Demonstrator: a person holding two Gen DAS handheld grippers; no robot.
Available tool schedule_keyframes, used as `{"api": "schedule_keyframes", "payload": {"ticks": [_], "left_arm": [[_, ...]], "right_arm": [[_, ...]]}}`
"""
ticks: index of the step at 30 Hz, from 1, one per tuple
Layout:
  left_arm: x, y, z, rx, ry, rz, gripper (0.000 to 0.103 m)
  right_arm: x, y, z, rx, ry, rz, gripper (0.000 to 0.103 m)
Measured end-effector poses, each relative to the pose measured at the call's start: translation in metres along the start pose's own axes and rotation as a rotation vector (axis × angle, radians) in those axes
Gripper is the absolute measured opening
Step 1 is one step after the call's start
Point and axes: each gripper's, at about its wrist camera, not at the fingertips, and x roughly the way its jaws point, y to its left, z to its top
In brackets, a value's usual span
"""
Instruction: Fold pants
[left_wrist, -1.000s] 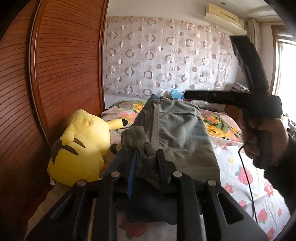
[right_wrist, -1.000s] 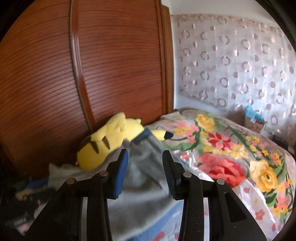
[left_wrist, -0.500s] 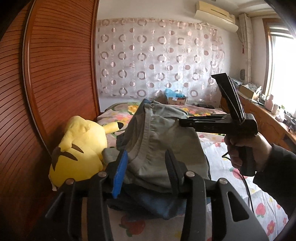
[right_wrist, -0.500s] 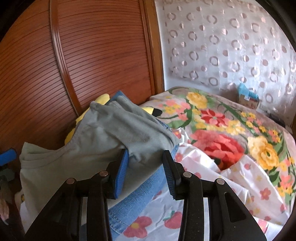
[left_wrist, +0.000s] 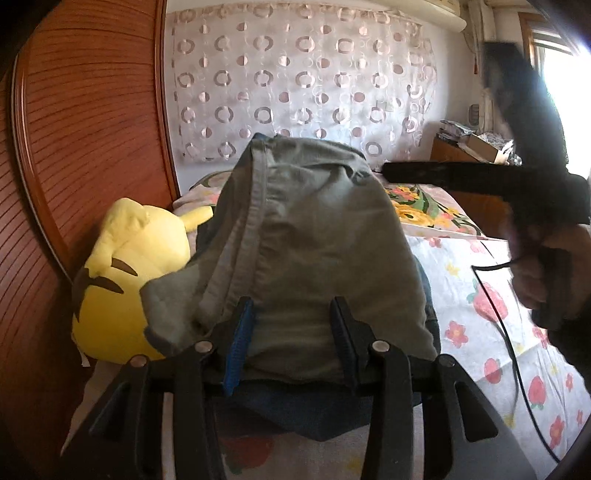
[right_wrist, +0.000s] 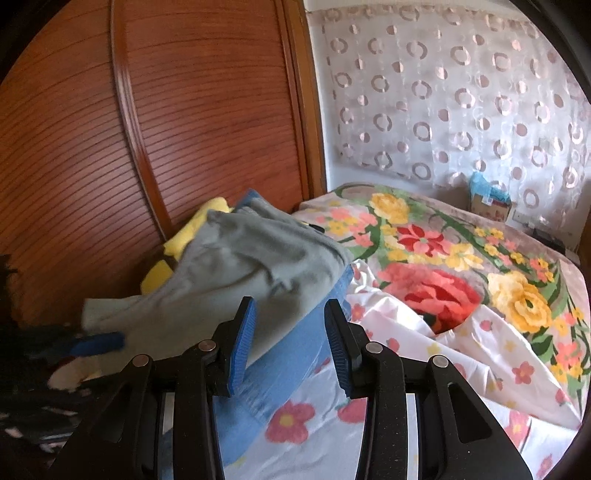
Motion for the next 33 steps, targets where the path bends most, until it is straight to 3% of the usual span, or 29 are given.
{"api": "schedule_keyframes", "payload": {"ticks": [5,16,33], "left_arm": [[0.006,0.007,-0.003,-0.05,0.022,-0.032,0.043],[0.003,0.005,0.0,-0.031,0.055,-0.041,0.043],[-0.097,-0.039,-0.003,0.015,-0.039,-0.051,0.043]], "right_arm": [[-0.03,0.013,-0.008,-0.015,-0.017,-0.018,0.039],[-0.099,0.024,-0.035,0.048,-0.067,-0.089,0.047],[-0.204,0.054,-0.08,0.091,-0.153,-0.208,0.054]]}}
